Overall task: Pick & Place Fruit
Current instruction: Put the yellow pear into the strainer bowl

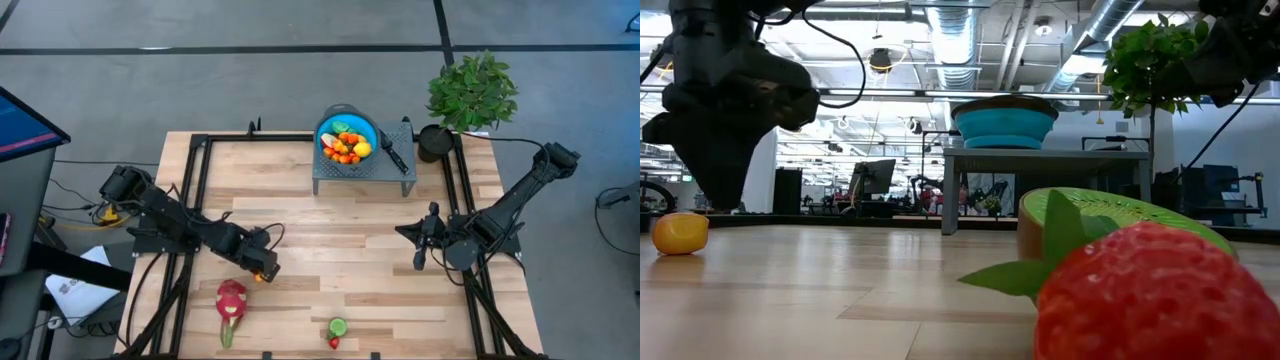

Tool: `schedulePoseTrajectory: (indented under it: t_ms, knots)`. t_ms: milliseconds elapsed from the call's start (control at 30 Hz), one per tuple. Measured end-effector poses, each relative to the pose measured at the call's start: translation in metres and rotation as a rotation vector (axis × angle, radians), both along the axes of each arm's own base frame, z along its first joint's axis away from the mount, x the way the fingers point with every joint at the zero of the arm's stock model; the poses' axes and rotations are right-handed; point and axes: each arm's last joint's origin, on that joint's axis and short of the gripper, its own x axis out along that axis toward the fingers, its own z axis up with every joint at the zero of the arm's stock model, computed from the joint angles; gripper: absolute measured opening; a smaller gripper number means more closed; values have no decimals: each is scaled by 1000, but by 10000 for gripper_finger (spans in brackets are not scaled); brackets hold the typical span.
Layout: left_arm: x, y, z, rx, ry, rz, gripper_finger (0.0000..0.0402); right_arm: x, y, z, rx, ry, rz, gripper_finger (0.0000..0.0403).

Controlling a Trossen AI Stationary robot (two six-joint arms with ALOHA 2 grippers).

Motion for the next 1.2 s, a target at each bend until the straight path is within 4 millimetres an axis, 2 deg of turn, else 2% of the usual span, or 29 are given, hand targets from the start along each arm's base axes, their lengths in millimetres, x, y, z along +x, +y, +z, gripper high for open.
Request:
schedulePoseTrajectory:
  t_ms: [367, 533, 667, 900, 1200]
  knots:
    - [-1, -2, 0, -41, 20, -45, 206, 0, 0, 0, -1, 1, 0, 0]
    - [-2, -5, 0, -41, 20, -62, 257, 0, 0, 0, -1, 1, 0, 0]
    - [-6, -15, 0, -41, 19, -102, 273, 0, 0, 0, -1, 1, 0, 0]
    - [-9, -32, 1, -53, -40, -149, 275, 0, 0, 0, 0, 1, 0, 0]
    - [-8, -31, 2, 11, -91, -59, 260, 0, 0, 0, 0, 1, 0, 0]
